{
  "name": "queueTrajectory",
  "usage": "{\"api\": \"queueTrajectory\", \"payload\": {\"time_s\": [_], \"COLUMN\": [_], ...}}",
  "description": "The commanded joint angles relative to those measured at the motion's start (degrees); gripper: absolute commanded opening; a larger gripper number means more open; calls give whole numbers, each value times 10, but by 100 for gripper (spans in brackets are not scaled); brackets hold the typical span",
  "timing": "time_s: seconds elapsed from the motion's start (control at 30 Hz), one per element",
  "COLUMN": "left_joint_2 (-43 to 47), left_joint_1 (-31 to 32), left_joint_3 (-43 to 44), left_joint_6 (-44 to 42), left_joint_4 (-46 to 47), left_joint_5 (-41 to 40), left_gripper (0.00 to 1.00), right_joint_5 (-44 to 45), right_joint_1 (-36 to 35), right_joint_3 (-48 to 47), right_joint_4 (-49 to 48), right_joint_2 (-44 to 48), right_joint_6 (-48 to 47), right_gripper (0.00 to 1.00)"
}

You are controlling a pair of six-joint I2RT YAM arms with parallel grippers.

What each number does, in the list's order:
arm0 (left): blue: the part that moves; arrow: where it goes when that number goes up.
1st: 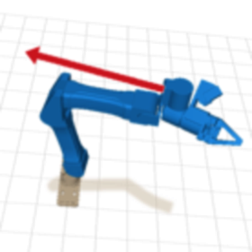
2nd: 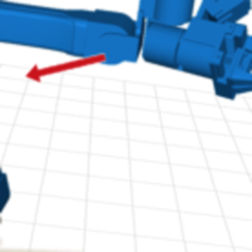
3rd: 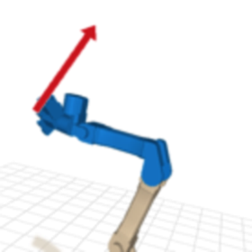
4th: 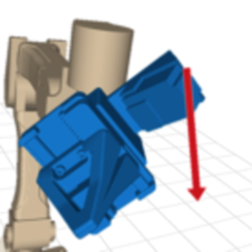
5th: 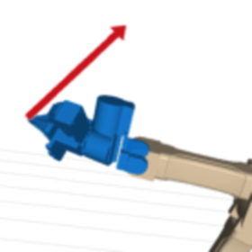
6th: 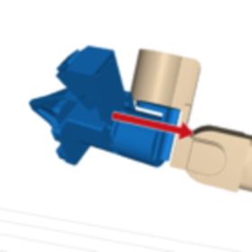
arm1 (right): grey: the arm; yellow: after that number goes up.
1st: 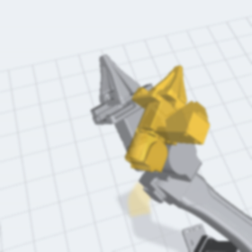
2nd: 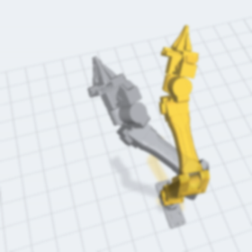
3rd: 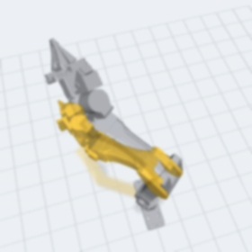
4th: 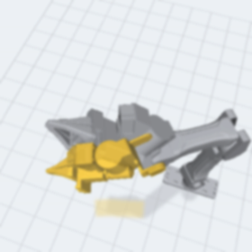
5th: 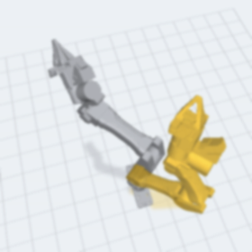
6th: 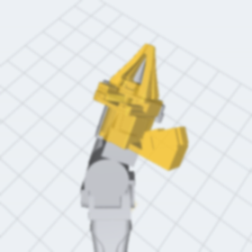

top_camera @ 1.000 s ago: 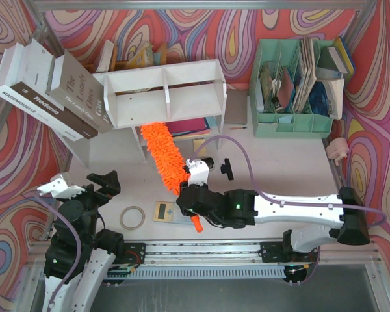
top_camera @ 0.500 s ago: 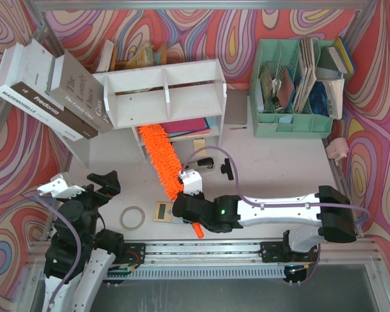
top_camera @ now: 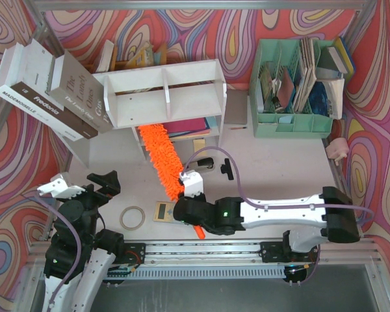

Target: Dust the bookshelf with a duster

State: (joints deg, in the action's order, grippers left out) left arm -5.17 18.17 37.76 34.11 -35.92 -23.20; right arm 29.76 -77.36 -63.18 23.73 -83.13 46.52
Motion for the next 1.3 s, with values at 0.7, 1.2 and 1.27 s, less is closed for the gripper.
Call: {"api": "queueTrajectory", "payload": {"time_s": [0.7,1.2,1.27], "left_joint_2": [5,5,5], "left_joint_1": [-3,-3,-3], "left_joint_3": [-6,-6,-6], "left_joint_6": [0,-1,-1], "left_joint_4": [2,2,2], "left_joint_5": [-1,-4,-4], "left_gripper": [99,98,99], "right_joint_5": [-30,12,10], "right_joint_1": [-37,-69,-69], "right_joint_3": [38,16,34], "right_joint_4": [-18,51,73], "right_joint_2": [27,135,154], "right_joint_6": [-40,-99,-84], "right_gripper": [0,0,0]}}
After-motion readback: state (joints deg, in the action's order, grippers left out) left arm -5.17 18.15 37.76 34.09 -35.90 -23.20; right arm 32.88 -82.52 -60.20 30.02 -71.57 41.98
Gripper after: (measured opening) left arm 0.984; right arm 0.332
